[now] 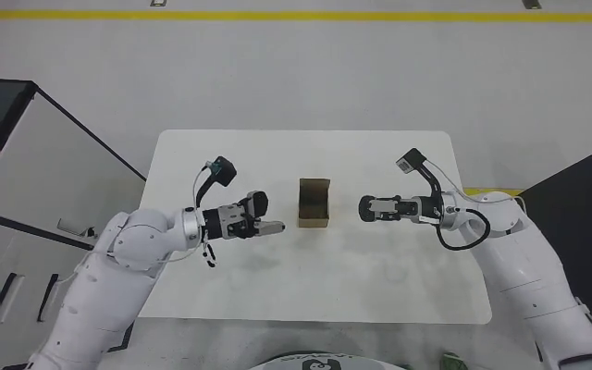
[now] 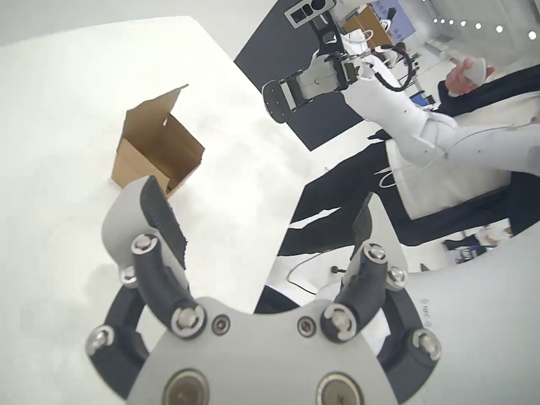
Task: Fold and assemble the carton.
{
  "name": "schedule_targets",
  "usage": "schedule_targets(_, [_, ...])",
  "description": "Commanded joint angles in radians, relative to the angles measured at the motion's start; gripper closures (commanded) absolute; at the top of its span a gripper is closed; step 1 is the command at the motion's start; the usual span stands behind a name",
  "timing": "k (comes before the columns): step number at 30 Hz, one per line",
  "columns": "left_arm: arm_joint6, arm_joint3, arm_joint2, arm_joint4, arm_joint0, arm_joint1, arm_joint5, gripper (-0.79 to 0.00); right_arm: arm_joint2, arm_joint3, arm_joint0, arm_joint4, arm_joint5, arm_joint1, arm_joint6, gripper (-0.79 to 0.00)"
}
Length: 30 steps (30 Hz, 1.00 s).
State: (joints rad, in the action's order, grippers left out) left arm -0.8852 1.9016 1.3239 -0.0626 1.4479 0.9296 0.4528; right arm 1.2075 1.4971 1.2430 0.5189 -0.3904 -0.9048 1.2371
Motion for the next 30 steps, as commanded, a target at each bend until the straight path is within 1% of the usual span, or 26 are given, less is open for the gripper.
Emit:
schedule_targets(1, [0.005, 0.001, 0.001, -0.022, 0.001, 0.000, 0.001, -0.785, 0.000, 0.000, 0.000, 0.000, 0.000, 0.000, 0.000, -0.785])
schedule_targets(5, [0.005, 0.001, 0.001, -0.022, 0.001, 0.000, 0.001, -0.785, 0.000, 0.000, 0.000, 0.000, 0.000, 0.000, 0.000, -0.785])
schedule_targets(7, [-0.003, -0.026, -0.015, 0.007, 0.003, 0.002, -0.041, -0.785, 0.000, 0.000, 0.000, 0.000, 0.000, 0.000, 0.000, -0.785])
schedule_targets(8, [-0.022, -0.055, -0.030, 0.074, -0.001, 0.004, -0.078, -0.785, 0.000, 0.000, 0.000, 0.000, 0.000, 0.000, 0.000, -0.785])
schedule_targets(9, [-0.075, -0.089, -0.044, 0.140, -0.021, 0.005, -0.146, -0.785, 0.000, 0.000, 0.000, 0.000, 0.000, 0.000, 0.000, -0.785])
schedule_targets(10, [-0.098, -0.109, -0.049, 0.176, -0.050, 0.007, -0.192, -0.785, 0.000, 0.000, 0.000, 0.000, 0.000, 0.000, 0.000, -0.785])
schedule_targets(12, [-0.160, -0.152, -0.085, 0.263, -0.087, 0.013, -0.256, -0.785, 0.000, 0.000, 0.000, 0.000, 0.000, 0.000, 0.000, -0.785])
schedule_targets(15, [-0.184, -0.214, -0.119, 0.328, -0.135, 0.022, -0.277, -0.785, 0.000, 0.000, 0.000, 0.000, 0.000, 0.000, 0.000, -0.785])
schedule_targets(16, [-0.181, -0.233, -0.127, 0.341, -0.148, 0.025, -0.283, -0.289, 0.000, 0.000, 0.000, 0.000, 0.000, 0.000, 0.000, -0.785])
schedule_targets(17, [-0.183, -0.243, -0.134, 0.329, -0.162, 0.026, -0.283, 0.000, 0.000, 0.000, 0.000, 0.000, 0.000, 0.000, 0.000, -0.785])
schedule_targets(18, [-0.177, -0.247, -0.135, 0.309, -0.172, 0.027, -0.275, 0.000, 0.000, 0.000, 0.000, 0.000, 0.000, 0.000, 0.000, -0.785])
schedule_targets(19, [-0.177, -0.247, -0.135, 0.309, -0.172, 0.027, -0.275, 0.000, 0.000, 0.000, 0.000, 0.000, 0.000, 0.000, 0.000, -0.551])
schedule_targets(20, [-0.177, -0.247, -0.135, 0.309, -0.172, 0.027, -0.275, 0.000, 0.000, 0.000, 0.000, 0.000, 0.000, 0.000, 0.000, -0.169])
schedule_targets(21, [-0.177, -0.247, -0.135, 0.309, -0.172, 0.027, -0.275, 0.000, 0.000, 0.000, 0.000, 0.000, 0.000, 0.000, 0.000, 0.000])
schedule_targets(25, [-0.177, -0.247, -0.135, 0.309, -0.172, 0.027, -0.275, 0.000, 0.000, 0.000, 0.000, 0.000, 0.000, 0.000, 0.000, 0.000])
schedule_targets(27, [-0.133, -0.235, -0.150, 0.253, -0.165, 0.028, -0.282, 0.000, 0.000, 0.001, 0.001, -0.007, 0.002, 0.000, -0.006, 0.000])
schedule_targets(30, [-0.095, -0.245, -0.187, 0.248, -0.173, 0.037, -0.287, 0.000, -0.015, 0.013, 0.005, -0.132, 0.039, -0.001, -0.097, 0.000])
